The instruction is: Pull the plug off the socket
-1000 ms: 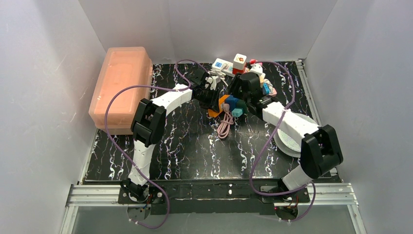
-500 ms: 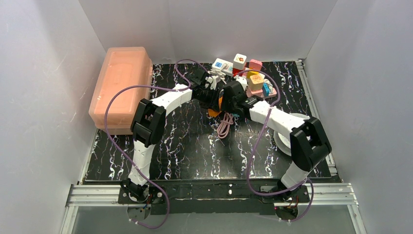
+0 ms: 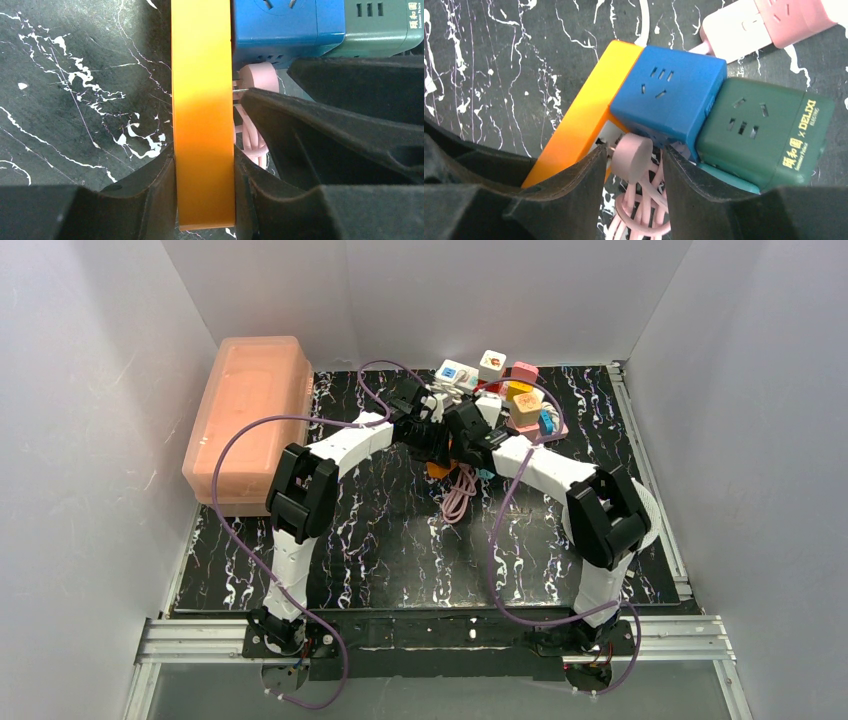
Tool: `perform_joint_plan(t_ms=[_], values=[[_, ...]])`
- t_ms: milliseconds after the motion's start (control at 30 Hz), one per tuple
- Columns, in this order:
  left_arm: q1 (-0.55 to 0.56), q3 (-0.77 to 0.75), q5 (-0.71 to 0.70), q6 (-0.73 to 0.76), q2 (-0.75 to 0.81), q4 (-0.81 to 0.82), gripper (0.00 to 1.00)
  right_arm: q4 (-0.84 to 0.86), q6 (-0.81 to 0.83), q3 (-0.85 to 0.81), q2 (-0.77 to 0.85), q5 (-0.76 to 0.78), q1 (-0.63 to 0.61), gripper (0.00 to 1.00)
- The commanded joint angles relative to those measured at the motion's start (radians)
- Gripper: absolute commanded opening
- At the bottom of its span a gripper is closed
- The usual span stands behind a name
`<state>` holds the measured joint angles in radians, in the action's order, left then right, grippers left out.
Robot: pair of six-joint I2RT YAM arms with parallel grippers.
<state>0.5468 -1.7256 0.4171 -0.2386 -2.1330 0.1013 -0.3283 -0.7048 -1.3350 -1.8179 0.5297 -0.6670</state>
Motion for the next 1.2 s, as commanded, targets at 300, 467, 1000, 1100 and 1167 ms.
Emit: perform_joint_plan(t_ms=[300,467,1000,1100,1167], values=[[0.010,-0.011,0.095,0.000,0.129,-0.034,0.00,-0.055,-0.079,-0.022,-0.044,0.066,-0.034,0.53],[0.015,-0.005,0.092,0.016,0.131,-0.035,0.00,-0.055,-0.105,0.039,-0.005,0.080,-0.038,0.53],[0.019,0.006,0.094,0.030,0.140,-0.034,0.00,0.010,0.002,0.023,0.010,0.136,-0.031,0.53],[0.019,0.006,0.095,0.030,0.139,-0.032,0.00,0.066,0.005,0.051,0.021,0.087,-0.031,0.53],[0.021,0.007,0.095,0.030,0.140,-0.032,0.00,0.066,0.010,0.033,0.006,0.074,-0.031,0.53]])
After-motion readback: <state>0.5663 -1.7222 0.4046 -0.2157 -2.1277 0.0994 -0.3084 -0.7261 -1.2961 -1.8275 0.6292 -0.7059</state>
